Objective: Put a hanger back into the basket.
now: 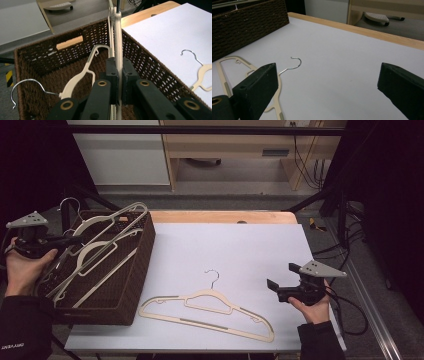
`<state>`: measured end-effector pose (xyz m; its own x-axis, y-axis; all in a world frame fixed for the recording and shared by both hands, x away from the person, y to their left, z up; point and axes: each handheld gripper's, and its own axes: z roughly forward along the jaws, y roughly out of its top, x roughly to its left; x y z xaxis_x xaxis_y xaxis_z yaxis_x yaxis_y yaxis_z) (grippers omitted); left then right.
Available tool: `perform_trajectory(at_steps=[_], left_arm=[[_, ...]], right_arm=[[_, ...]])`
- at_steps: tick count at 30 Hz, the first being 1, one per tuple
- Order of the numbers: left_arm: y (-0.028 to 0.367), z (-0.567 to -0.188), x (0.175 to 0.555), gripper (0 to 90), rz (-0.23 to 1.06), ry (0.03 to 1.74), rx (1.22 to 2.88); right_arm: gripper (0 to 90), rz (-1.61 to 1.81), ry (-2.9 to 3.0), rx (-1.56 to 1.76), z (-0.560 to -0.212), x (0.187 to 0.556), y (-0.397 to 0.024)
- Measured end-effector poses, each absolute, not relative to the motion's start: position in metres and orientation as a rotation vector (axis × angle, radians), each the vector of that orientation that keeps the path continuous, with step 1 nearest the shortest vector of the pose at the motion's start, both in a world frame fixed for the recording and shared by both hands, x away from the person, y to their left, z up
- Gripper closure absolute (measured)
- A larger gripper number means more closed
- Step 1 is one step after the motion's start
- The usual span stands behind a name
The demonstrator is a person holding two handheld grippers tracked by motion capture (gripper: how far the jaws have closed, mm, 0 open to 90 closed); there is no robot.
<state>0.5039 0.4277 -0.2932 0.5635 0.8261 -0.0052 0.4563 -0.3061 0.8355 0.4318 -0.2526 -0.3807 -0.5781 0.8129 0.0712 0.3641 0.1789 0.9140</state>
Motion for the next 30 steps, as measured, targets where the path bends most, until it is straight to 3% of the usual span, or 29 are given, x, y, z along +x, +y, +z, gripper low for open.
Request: perform_trajectory(at_steps=[16,21,30], left_arm=[[0.422,-0.343,0.511,86.0,0.482,1.100,2.010],[0.420,-0.366,0.512,85.6,0.475,1.176,2.008],[0.429,-0.375,0.510,81.7,0.493,1.326,1.999]], right_arm=[[3.5,1.362,2.041,1.109,-0.383,0.433,-0.249],[3.6,1.368,2.041,1.103,-0.382,0.433,-0.249],[3.6,1.360,2.046,1.093,-0.382,0.432,-0.247]])
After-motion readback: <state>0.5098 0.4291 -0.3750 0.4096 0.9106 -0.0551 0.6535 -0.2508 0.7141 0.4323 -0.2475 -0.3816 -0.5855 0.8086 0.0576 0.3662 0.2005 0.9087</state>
